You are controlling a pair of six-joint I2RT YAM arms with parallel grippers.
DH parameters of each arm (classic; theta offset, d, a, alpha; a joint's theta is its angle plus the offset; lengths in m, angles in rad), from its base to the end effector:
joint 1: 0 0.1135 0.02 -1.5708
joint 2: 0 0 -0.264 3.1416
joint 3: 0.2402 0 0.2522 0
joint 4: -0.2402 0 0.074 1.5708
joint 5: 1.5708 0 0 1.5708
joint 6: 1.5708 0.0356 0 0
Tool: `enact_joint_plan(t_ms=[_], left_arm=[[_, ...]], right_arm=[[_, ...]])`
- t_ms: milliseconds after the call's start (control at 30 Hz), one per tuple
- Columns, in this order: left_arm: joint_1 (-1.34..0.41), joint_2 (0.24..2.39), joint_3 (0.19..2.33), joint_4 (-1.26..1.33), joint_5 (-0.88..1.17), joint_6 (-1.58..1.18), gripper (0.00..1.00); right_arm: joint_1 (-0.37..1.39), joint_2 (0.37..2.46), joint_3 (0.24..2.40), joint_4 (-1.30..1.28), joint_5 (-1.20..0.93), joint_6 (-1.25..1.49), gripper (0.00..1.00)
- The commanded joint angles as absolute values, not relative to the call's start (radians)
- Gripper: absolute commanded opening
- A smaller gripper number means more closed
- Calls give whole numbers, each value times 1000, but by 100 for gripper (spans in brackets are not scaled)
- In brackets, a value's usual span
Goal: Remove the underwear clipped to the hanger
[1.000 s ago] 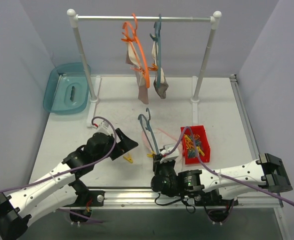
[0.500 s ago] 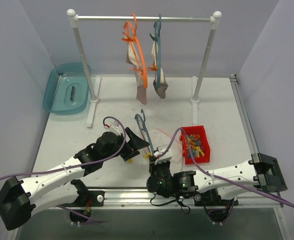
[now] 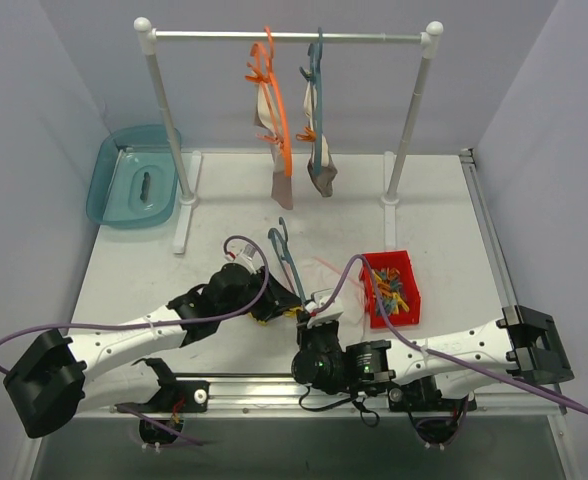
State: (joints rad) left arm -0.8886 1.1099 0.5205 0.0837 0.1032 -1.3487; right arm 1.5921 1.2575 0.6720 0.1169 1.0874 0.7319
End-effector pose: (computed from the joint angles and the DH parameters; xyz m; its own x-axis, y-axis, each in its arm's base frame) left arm 0.1455 -0.1849 0.2107 -0.8758 -0.4607 -0.1440 -0.1153 0.4895 -0.8643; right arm 0.0260 0.2573 0.2384 -0.3146 0.1853 -0.9310 -0.3646 0.8819 0.2988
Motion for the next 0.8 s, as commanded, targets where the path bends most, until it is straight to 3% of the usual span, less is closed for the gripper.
enact_joint_plan(t_ms=[0, 100, 233, 667, 700, 733, 767], left_arm=[[-893, 1105, 566, 137, 112, -1331, 37], [-893, 1091, 561, 120, 110, -1324, 25], [-893, 1069, 548, 92, 101, -1316, 3], [-798, 857, 537, -121, 37, -1253, 3], [-798, 861, 535, -121, 44, -1255, 8], [-798, 865, 528, -112, 51, -1256, 27], [-796, 870, 522, -77, 60, -1259, 36]], right_arm=[[1600, 1255, 701, 135, 1132, 732, 0], [1600, 1250, 696, 135, 1138, 735, 0], [1598, 1250, 692, 127, 1141, 741, 0], [1586, 1216, 667, 87, 1149, 779, 0], [1586, 1215, 666, 89, 1150, 781, 0], [1585, 1216, 667, 89, 1150, 784, 0], [1586, 1221, 666, 89, 1149, 784, 0]])
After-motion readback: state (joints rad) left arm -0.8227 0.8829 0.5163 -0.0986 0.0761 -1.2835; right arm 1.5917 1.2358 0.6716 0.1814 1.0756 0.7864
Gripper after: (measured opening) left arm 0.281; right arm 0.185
